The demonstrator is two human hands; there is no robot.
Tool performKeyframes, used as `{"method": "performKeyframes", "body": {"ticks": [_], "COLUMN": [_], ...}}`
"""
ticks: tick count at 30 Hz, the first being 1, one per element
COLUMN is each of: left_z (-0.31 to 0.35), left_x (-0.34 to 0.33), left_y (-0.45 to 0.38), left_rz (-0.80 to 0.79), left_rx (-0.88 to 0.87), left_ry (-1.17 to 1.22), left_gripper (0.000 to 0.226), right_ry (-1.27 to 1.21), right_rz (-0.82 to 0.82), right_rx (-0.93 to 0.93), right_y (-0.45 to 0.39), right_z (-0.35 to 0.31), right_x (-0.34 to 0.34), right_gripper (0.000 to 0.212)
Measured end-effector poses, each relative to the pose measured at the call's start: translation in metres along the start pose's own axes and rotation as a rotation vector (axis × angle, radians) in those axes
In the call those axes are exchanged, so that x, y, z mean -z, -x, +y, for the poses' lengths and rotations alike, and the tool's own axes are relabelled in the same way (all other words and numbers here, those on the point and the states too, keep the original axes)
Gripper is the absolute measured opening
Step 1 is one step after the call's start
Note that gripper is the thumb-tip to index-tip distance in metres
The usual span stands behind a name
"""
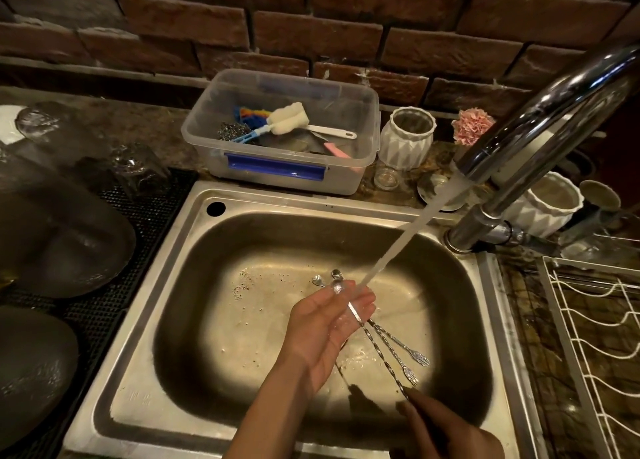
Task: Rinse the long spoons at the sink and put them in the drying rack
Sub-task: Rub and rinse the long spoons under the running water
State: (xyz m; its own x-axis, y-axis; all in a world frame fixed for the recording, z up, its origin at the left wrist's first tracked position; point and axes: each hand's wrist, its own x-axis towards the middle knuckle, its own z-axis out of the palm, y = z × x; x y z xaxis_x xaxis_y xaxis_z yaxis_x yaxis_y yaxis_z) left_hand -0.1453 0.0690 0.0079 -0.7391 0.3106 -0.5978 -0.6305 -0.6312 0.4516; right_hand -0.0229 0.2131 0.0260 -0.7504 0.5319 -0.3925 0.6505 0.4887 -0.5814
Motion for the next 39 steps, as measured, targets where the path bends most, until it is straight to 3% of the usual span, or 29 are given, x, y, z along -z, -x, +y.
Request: {"method": "performKeyframes", "body": {"ticks": [1,3,6,10,19,22,24,27,31,36,39], "left_z": [0.001,0.001,0.003,0.003,0.003,0.002,0.003,0.009,0.018,0.030,0.032], "left_x": [0.000,0.001,0.003,0.005,0.006,0.008,0.013,0.018,0.020,0.014,0.011], "left_y": [0.000,0.000,-0.001,-0.002,-0.003,-0.007,-0.009,-0.010,-0.014,-0.015,-0.017], "left_rz": [-0.007,-0.027,-0.044,-0.076,-0.095,-0.078,-0.077,-0.112,-0.105,-0.099,-0.115], "left_rx": [-0.011,-0.034,-0.066,-0.105,-0.187,-0.187,-0.204,-0.222,-0.222,-0.217,-0.186], "left_ry": [-0.011,-0.031,-0.018,-0.078,-0.460,-0.455,-0.438,-0.406,-0.335,-0.241,-0.209], "left_gripper": [0.041,0.033,0.035,0.037,0.034,0.017,0.018,0.016,0.014,0.015,0.013], "right_ry": [-0.080,-0.007,-0.109,-0.086,-0.181,-0.252,-0.261,-0.368,-0.640,-0.709,-0.834], "right_rz": [-0.039,-0.038,-0.020,0.012,0.068,0.048,0.033,-0.065,-0.342,-0.574,-0.651], "right_rx": [0.070,0.171,0.145,0.248,0.388,0.449,0.476,0.450,0.334,0.277,0.153], "right_y": [0.009,0.020,0.008,0.000,-0.029,-0.040,-0.045,-0.050,-0.058,-0.067,-0.076], "right_z": [0.007,-0.012,-0.020,-0.029,-0.059,-0.059,-0.060,-0.062,-0.076,-0.083,-0.082], "right_x": [0.002,-0.007,-0.016,-0.026,-0.043,-0.046,-0.049,-0.052,-0.049,-0.044,-0.042], "right_gripper": [0.016,0.020,0.022,0.026,0.023,0.035,0.035,0.030,0.029,0.026,0.040]}}
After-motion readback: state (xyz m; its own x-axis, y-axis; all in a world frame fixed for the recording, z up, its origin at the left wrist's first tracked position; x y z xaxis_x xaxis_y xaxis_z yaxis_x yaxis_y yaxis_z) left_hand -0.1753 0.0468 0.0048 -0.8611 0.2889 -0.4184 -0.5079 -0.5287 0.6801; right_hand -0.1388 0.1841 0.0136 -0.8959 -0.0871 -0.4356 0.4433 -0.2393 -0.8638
